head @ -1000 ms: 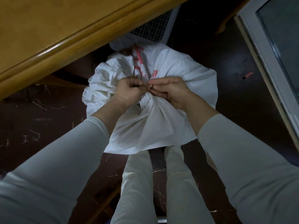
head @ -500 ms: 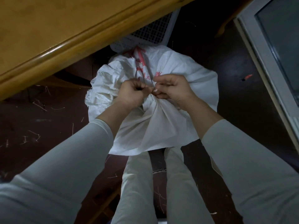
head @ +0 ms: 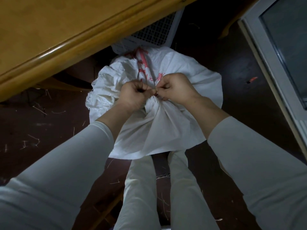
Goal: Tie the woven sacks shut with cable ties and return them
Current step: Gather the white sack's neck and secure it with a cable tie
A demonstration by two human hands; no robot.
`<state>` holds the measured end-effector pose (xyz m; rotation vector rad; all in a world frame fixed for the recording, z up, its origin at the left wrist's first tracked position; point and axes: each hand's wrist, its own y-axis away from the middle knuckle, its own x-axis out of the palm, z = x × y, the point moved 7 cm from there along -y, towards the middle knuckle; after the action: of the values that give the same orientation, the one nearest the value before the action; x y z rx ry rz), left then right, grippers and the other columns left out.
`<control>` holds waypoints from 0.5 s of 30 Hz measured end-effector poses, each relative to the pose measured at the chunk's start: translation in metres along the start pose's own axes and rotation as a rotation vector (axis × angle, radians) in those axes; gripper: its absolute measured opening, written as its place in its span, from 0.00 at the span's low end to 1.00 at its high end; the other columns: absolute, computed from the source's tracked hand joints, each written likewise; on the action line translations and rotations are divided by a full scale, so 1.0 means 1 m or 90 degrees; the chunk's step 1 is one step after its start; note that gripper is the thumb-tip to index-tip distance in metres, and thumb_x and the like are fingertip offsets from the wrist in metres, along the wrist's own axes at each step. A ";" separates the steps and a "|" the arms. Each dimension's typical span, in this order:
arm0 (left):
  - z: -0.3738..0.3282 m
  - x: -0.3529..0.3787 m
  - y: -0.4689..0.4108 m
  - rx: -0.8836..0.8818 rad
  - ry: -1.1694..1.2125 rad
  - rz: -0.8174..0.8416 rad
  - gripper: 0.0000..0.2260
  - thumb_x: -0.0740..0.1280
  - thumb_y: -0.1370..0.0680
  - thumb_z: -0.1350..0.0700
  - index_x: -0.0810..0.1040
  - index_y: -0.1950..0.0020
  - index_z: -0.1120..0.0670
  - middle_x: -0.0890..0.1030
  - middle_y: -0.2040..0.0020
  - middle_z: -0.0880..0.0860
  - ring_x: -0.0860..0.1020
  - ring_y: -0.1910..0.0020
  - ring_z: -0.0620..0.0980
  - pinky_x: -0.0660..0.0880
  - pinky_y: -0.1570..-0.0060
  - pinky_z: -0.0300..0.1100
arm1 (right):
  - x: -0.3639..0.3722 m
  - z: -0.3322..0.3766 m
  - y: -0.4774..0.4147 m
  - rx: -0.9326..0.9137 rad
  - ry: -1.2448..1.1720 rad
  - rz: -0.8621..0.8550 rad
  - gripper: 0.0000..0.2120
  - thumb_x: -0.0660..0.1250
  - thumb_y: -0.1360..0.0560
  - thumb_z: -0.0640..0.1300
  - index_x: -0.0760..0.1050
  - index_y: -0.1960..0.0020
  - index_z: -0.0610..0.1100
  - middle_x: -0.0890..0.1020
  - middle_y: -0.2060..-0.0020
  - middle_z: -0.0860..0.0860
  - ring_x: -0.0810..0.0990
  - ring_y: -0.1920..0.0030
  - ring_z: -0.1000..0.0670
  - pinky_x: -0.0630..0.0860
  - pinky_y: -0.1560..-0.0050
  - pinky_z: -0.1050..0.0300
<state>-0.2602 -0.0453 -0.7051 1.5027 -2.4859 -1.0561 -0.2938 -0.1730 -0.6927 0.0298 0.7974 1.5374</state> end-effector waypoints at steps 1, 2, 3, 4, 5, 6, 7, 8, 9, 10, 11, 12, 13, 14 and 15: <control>-0.002 0.001 0.001 0.002 0.008 0.001 0.10 0.71 0.28 0.66 0.77 0.66 0.54 0.80 0.72 0.42 0.76 0.71 0.32 0.75 0.58 0.28 | 0.000 0.002 0.000 -0.008 0.015 0.003 0.03 0.68 0.28 0.36 0.80 0.56 0.39 0.83 0.63 0.45 0.84 0.61 0.46 0.82 0.54 0.50; -0.003 0.001 0.002 0.008 0.016 -0.003 0.07 0.71 0.28 0.66 0.78 0.63 0.56 0.80 0.67 0.45 0.77 0.68 0.33 0.75 0.56 0.29 | -0.001 0.004 0.000 -0.019 0.034 0.004 0.03 0.68 0.27 0.37 0.80 0.56 0.39 0.83 0.62 0.45 0.84 0.60 0.46 0.81 0.54 0.51; -0.005 0.001 0.003 0.021 0.019 -0.010 0.02 0.71 0.28 0.66 0.79 0.60 0.60 0.80 0.63 0.50 0.79 0.64 0.36 0.76 0.53 0.32 | -0.001 0.007 0.000 -0.036 0.058 -0.002 0.04 0.67 0.27 0.37 0.80 0.55 0.39 0.83 0.61 0.45 0.83 0.60 0.47 0.81 0.53 0.51; -0.007 -0.001 0.004 0.038 0.013 -0.023 0.03 0.71 0.28 0.65 0.81 0.55 0.63 0.79 0.60 0.53 0.79 0.59 0.42 0.76 0.49 0.36 | -0.002 0.011 -0.001 -0.053 0.083 -0.011 0.05 0.67 0.27 0.37 0.81 0.54 0.39 0.83 0.59 0.45 0.83 0.59 0.47 0.80 0.53 0.52; -0.009 -0.003 0.005 0.055 -0.003 -0.036 0.06 0.71 0.28 0.65 0.81 0.53 0.65 0.78 0.59 0.53 0.78 0.57 0.46 0.75 0.46 0.41 | -0.002 0.013 -0.001 -0.068 0.107 -0.021 0.05 0.67 0.27 0.38 0.81 0.54 0.39 0.82 0.57 0.45 0.82 0.58 0.48 0.79 0.52 0.51; -0.009 -0.004 0.005 0.065 -0.017 -0.050 0.07 0.71 0.29 0.64 0.82 0.53 0.66 0.77 0.61 0.51 0.77 0.58 0.46 0.74 0.45 0.43 | -0.003 0.016 -0.001 -0.079 0.128 -0.029 0.05 0.67 0.27 0.38 0.81 0.54 0.38 0.82 0.56 0.45 0.81 0.57 0.48 0.78 0.51 0.50; -0.008 -0.005 0.005 0.073 -0.027 -0.060 0.05 0.72 0.29 0.64 0.82 0.56 0.65 0.76 0.63 0.48 0.76 0.60 0.46 0.74 0.43 0.45 | -0.003 0.017 0.000 -0.088 0.145 -0.035 0.06 0.67 0.28 0.38 0.81 0.54 0.38 0.81 0.55 0.44 0.80 0.55 0.47 0.77 0.50 0.50; -0.008 -0.006 0.005 0.078 -0.042 -0.063 0.02 0.72 0.29 0.64 0.82 0.60 0.63 0.75 0.64 0.47 0.75 0.61 0.46 0.73 0.42 0.48 | -0.003 0.018 0.000 -0.095 0.160 -0.041 0.06 0.67 0.28 0.38 0.81 0.54 0.38 0.81 0.54 0.43 0.79 0.53 0.47 0.76 0.49 0.50; -0.008 -0.006 0.006 0.082 -0.050 -0.067 0.04 0.72 0.31 0.63 0.80 0.64 0.60 0.74 0.64 0.47 0.75 0.61 0.47 0.74 0.41 0.50 | -0.003 0.019 0.000 -0.101 0.170 -0.048 0.06 0.67 0.28 0.38 0.81 0.53 0.38 0.81 0.53 0.43 0.79 0.52 0.46 0.75 0.48 0.51; -0.008 -0.007 0.006 0.084 -0.051 -0.075 0.05 0.72 0.32 0.60 0.77 0.67 0.56 0.74 0.64 0.47 0.75 0.60 0.49 0.74 0.41 0.51 | -0.003 0.019 0.000 -0.103 0.179 -0.057 0.07 0.67 0.29 0.39 0.80 0.53 0.38 0.80 0.53 0.43 0.78 0.52 0.46 0.75 0.48 0.53; -0.009 -0.007 0.007 0.083 -0.047 -0.082 0.05 0.71 0.34 0.57 0.76 0.68 0.53 0.74 0.64 0.47 0.76 0.58 0.50 0.74 0.41 0.50 | -0.004 0.018 0.000 -0.103 0.185 -0.065 0.07 0.67 0.29 0.39 0.80 0.53 0.38 0.80 0.53 0.44 0.78 0.51 0.47 0.74 0.48 0.54; -0.010 -0.006 0.009 0.082 -0.047 -0.087 0.04 0.69 0.35 0.54 0.75 0.69 0.51 0.74 0.64 0.47 0.76 0.57 0.50 0.75 0.42 0.49 | -0.004 0.017 0.000 -0.100 0.187 -0.074 0.07 0.67 0.29 0.39 0.80 0.53 0.38 0.80 0.53 0.44 0.78 0.52 0.48 0.74 0.49 0.56; -0.011 -0.007 0.009 0.076 -0.050 -0.094 0.04 0.68 0.36 0.54 0.75 0.70 0.50 0.74 0.65 0.46 0.77 0.56 0.51 0.75 0.42 0.49 | -0.004 0.016 -0.001 -0.096 0.183 -0.081 0.06 0.67 0.29 0.39 0.80 0.54 0.39 0.80 0.54 0.45 0.77 0.52 0.48 0.73 0.50 0.58; -0.010 -0.008 0.009 0.073 -0.048 -0.098 0.03 0.68 0.37 0.53 0.75 0.71 0.49 0.75 0.64 0.45 0.78 0.54 0.53 0.75 0.42 0.50 | -0.004 0.015 -0.001 -0.091 0.177 -0.087 0.06 0.67 0.29 0.39 0.80 0.54 0.39 0.80 0.55 0.45 0.77 0.53 0.49 0.72 0.52 0.59; -0.009 -0.009 0.009 0.069 -0.037 -0.099 0.04 0.68 0.37 0.54 0.76 0.72 0.47 0.75 0.64 0.45 0.79 0.52 0.55 0.75 0.41 0.51 | -0.003 0.013 -0.001 -0.085 0.167 -0.091 0.05 0.67 0.29 0.39 0.80 0.55 0.39 0.81 0.56 0.45 0.76 0.55 0.50 0.71 0.53 0.61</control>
<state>-0.2591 -0.0401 -0.6909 1.7450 -2.5375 -1.0148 -0.2861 -0.1696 -0.6825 -0.3266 0.8817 1.4724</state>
